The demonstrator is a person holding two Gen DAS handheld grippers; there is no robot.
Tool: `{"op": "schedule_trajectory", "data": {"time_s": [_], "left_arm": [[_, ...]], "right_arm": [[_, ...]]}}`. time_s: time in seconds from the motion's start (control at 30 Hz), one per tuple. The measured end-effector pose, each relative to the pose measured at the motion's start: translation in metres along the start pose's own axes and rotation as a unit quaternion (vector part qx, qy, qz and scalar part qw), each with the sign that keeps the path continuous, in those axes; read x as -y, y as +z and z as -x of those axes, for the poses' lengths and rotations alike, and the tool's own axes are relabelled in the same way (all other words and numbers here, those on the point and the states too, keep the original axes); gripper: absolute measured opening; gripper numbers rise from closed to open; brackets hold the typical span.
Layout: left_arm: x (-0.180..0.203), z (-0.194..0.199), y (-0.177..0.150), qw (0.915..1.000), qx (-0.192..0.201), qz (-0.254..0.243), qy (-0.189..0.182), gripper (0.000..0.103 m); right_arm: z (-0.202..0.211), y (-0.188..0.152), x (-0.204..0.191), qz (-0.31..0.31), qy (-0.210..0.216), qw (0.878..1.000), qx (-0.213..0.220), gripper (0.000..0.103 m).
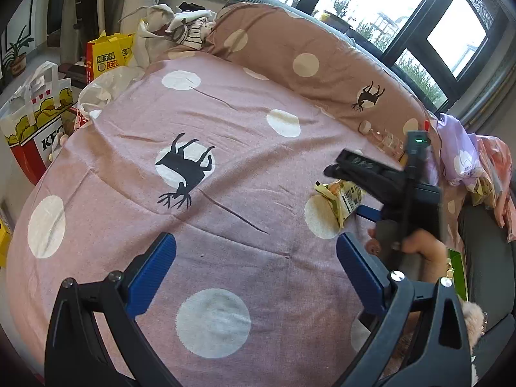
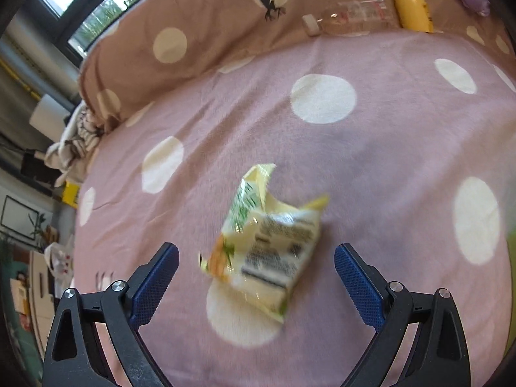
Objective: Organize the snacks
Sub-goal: 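Move the right gripper over the yellow-green chip bag on the bed, then grasp the yellow-green chip bag with the right gripper and lift it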
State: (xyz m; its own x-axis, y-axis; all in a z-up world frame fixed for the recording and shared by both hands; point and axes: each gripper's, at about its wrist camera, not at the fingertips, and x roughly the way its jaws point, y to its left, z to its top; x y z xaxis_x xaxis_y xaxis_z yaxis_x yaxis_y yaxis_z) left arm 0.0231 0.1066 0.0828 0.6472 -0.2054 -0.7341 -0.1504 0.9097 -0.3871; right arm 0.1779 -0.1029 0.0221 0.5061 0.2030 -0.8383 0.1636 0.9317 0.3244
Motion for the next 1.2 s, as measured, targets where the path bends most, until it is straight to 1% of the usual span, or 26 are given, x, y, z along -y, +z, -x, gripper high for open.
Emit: {"op": "schedule_trajectory", "data": {"time_s": [0.03,0.07,0.1,0.17,0.2,0.23,0.27,0.37,0.4,0.47,0.6,0.7,0.77,0.83,0.9,0.93,0.97,1.0,1.03,1.07,1.1,1.13,1.2], "left_arm": [[0.0,0.0,0.0,1.0,0.0,0.0,0.001,0.1],[0.0,0.0,0.0,1.0,0.002,-0.001,0.002,0.1],[0.0,0.001,0.0,1.0,0.004,-0.003,0.004,0.1],[0.001,0.002,0.0,0.9999,0.007,-0.004,0.008,0.1],[0.001,0.002,0.0,0.9999,0.007,-0.005,0.007,0.1],[0.001,0.002,-0.001,0.9999,0.006,-0.007,0.006,0.1],[0.001,0.003,-0.001,0.9999,0.006,-0.008,0.005,0.1],[0.003,0.004,-0.002,0.9999,0.01,-0.01,0.009,0.1],[0.003,0.005,-0.002,0.9998,0.011,-0.011,0.009,0.1],[0.005,0.006,-0.004,0.9998,0.011,-0.014,0.01,0.1],[0.009,0.005,-0.007,0.9996,0.009,-0.02,0.018,0.1],[0.01,0.006,-0.01,0.9996,0.011,-0.018,0.021,0.1],[0.012,0.006,-0.012,0.9995,0.012,-0.02,0.02,0.1],[0.016,0.004,-0.014,0.9994,0.01,-0.025,0.02,0.1],[0.021,0.001,-0.017,0.9992,0.004,-0.033,0.022,0.1],[0.024,-0.001,-0.019,0.999,0.001,-0.039,0.023,0.1],[0.027,-0.002,-0.021,0.9987,-0.001,-0.045,0.023,0.1],[0.03,-0.003,-0.022,0.9986,-0.003,-0.048,0.023,0.1],[0.033,-0.004,-0.024,0.9984,-0.006,-0.052,0.021,0.1],[0.036,-0.006,-0.026,0.9982,-0.01,-0.057,0.015,0.1],[0.039,-0.007,-0.028,0.9979,-0.019,-0.061,0.001,0.1],[0.041,-0.009,-0.029,0.9978,-0.024,-0.062,-0.008,0.1],[0.045,-0.013,-0.033,0.9967,-0.041,-0.063,-0.031,0.1]], "right_arm": [[-0.005,0.001,-0.001,0.005,-0.009,1.0,-0.005,0.089],[-0.009,0.001,-0.002,0.01,-0.016,1.0,-0.006,0.089],[-0.008,-0.001,-0.003,0.018,-0.023,1.0,0.007,0.088],[-0.004,-0.005,-0.006,0.041,-0.049,0.998,0.023,0.067],[-0.003,-0.007,-0.006,0.049,-0.049,0.997,0.024,0.064],[-0.001,-0.008,-0.004,0.053,-0.043,0.997,0.023,0.052],[0.001,-0.008,-0.002,0.053,-0.042,0.998,0.02,0.044],[0.018,-0.018,0.005,0.049,-0.057,0.997,0.015,0.038],[0.026,-0.026,0.007,0.052,-0.056,0.997,0.017,0.038],[0.04,-0.044,0.011,0.064,-0.036,0.997,0.012,0.038],[0.061,-0.075,0.021,0.064,0.003,0.997,-0.035,0.038],[0.075,-0.096,0.025,0.084,0.036,0.994,-0.06,0.038],[0.08,-0.109,0.033,0.083,0.049,0.992,-0.081,0.038],[0.077,-0.117,0.039,0.078,0.045,0.991,-0.1,0.038],[0.077,-0.118,0.048,0.067,0.028,0.992,-0.107,0.041],[0.08,-0.115,0.052,0.06,0.025,0.993,-0.098,0.047],[0.083,-0.113,0.055,0.055,0.026,0.995,-0.085,0.056],[0.09,-0.109,0.059,0.047,0.027,0.996,-0.064,0.062],[0.095,-0.107,0.062,0.039,0.028,0.998,-0.049,0.078],[0.1,-0.105,0.066,0.03,0.03,0.999,-0.035,0.086],[0.105,-0.105,0.07,0.019,0.032,0.999,-0.024,0.086],[0.107,-0.104,0.074,0.01,0.036,0.999,-0.022,0.086],[0.107,-0.103,0.076,-0.005,0.051,0.998,-0.028,0.086]]}}
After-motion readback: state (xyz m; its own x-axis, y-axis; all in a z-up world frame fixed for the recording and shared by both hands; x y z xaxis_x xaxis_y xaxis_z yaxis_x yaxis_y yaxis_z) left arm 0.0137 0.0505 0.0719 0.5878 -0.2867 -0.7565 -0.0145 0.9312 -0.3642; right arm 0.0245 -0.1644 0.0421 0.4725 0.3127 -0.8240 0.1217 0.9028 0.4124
